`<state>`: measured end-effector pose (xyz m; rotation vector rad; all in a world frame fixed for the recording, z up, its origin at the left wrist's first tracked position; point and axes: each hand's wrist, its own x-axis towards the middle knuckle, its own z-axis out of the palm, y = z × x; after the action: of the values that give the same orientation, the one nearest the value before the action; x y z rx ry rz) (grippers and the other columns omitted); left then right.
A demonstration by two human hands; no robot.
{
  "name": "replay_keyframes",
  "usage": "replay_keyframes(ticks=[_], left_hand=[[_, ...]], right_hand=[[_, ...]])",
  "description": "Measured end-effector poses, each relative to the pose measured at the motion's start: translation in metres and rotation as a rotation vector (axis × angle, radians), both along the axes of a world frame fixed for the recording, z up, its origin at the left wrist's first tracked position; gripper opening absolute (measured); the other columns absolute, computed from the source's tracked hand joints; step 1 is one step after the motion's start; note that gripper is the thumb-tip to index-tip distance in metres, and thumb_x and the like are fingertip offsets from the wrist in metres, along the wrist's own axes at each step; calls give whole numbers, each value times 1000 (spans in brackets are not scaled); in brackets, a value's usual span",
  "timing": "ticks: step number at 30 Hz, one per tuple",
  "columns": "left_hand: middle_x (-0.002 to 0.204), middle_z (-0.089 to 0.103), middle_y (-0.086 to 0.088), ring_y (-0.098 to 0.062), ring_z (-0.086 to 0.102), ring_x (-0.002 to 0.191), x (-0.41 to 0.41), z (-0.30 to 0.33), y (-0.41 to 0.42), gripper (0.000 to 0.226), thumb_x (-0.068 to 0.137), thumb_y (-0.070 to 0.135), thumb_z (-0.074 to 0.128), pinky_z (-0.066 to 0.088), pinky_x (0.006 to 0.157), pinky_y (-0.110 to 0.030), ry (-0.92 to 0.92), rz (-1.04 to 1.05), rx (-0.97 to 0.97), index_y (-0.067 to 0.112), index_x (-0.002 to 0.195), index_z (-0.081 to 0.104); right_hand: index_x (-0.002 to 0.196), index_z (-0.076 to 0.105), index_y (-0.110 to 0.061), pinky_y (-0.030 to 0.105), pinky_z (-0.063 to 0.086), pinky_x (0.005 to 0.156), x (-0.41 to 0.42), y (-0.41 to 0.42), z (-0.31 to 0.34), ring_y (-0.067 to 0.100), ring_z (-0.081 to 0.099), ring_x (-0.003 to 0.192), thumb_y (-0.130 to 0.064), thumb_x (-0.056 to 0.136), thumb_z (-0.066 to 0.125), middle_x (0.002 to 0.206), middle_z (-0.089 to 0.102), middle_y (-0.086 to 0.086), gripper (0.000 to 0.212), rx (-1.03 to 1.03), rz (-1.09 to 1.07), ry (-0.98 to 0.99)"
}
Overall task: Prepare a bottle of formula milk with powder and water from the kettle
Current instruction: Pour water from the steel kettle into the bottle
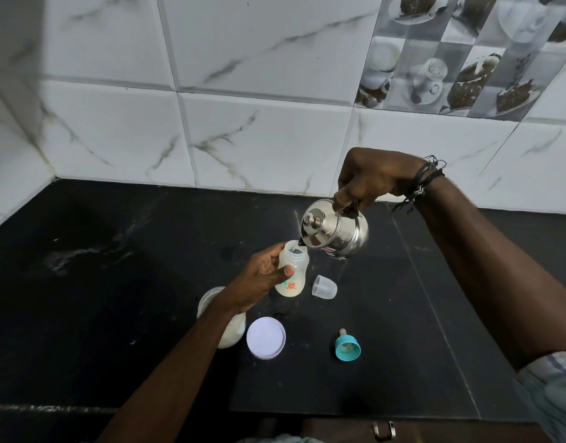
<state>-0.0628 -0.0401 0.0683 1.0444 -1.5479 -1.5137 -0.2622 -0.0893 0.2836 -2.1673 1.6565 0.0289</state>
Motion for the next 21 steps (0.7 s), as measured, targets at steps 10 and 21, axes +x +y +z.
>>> replay_keyframes(ticks=[10,21], left_hand=[[118,67,17,-3,61,114,3,4,3,71,70,52,73,50,85,-15,64,-4,3,22,130,49],[120,67,17,-6,60,117,2,6,4,79,66,60,75,50,86,-16,82,-3,15,23,130,50]], right_hand=[[63,72,-5,19,39,48,2,0,3,8,52,42,-25,77,75,45,61,-4,25,-12,16,8],[61,72,-6,18,39,47,3,1,7,9,53,44,-24,77,75,48,62,-3,25,-13,28,6]])
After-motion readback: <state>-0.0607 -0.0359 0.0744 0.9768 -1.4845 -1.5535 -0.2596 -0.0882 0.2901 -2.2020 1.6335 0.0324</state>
